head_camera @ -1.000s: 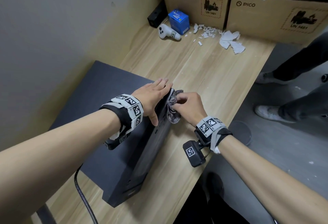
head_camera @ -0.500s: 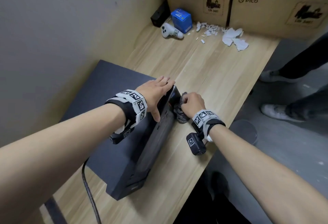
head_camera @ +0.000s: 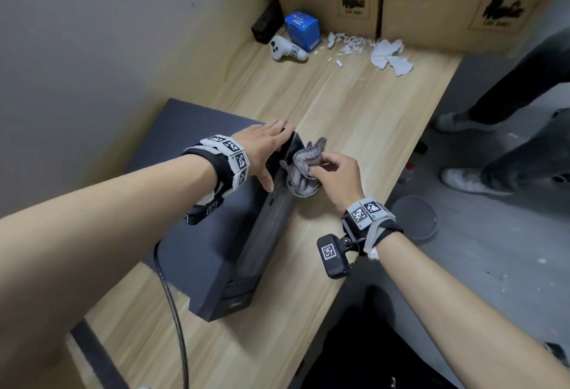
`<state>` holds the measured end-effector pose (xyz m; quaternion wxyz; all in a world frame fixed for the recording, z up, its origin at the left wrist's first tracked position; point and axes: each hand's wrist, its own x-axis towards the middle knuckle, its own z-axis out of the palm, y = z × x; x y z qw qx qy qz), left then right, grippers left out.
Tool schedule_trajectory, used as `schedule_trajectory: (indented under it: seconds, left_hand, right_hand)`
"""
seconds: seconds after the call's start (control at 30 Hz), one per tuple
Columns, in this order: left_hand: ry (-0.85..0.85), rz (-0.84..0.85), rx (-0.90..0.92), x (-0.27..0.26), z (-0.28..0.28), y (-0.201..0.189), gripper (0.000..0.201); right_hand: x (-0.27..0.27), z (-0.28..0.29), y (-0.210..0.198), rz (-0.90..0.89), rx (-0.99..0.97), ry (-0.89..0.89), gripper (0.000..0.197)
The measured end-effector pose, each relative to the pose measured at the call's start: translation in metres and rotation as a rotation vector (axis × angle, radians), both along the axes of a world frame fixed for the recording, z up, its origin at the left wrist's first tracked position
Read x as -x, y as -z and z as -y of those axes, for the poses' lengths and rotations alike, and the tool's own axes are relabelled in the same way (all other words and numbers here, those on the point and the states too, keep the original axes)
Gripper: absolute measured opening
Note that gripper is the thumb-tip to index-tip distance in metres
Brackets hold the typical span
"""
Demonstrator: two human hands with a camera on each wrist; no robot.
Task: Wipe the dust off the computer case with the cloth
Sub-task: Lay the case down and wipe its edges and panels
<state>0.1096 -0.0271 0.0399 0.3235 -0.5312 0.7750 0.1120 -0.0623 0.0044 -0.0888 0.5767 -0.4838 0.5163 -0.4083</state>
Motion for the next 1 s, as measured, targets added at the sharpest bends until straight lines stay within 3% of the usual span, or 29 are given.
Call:
schedule_trajectory:
  seconds: [0.07, 0.17, 0.4, 0.5, 0.83, 0.93, 1.0]
  left_hand:
    - [0.117, -0.009, 0.015, -0.007, -0.010, -0.005, 0.138]
    - [0.275, 0.013, 0.019, -0.016, -0.031, -0.009, 0.145]
    - [0.270, 0.037, 0.015, -0.024, -0.054, 0.006, 0.156]
    - [0.236, 0.002, -0.004, -0.023, -0.054, 0.006, 0.156]
    - [0.193, -0.030, -0.015, -0.019, -0.057, 0.003, 0.157]
    - [0.186, -0.020, -0.016, -0.017, -0.057, 0.002, 0.156]
    - [0.190, -0.021, -0.010, -0.016, -0.057, 0.001, 0.156]
  right_hand:
    - [0.009, -0.006, 0.020, -0.183, -0.060, 0.009, 0.003]
    - [0.008, -0.010, 0.035, -0.422, -0.081, -0.043, 0.008]
    - [-0.037, -0.027, 0.034, -0.372, 0.005, -0.166, 0.014]
    - [-0.050, -0.041, 0.043, -0.400, -0.056, -0.083, 0.020]
    - [-0.060, -0.130, 0.049, -0.340, -0.242, -0.294, 0.030]
    - [-0.053, -0.143, 0.038, -0.213, -0.325, -0.359, 0.035]
    - [-0.047, -0.143, 0.029, -0.106, -0.361, -0.304, 0.026]
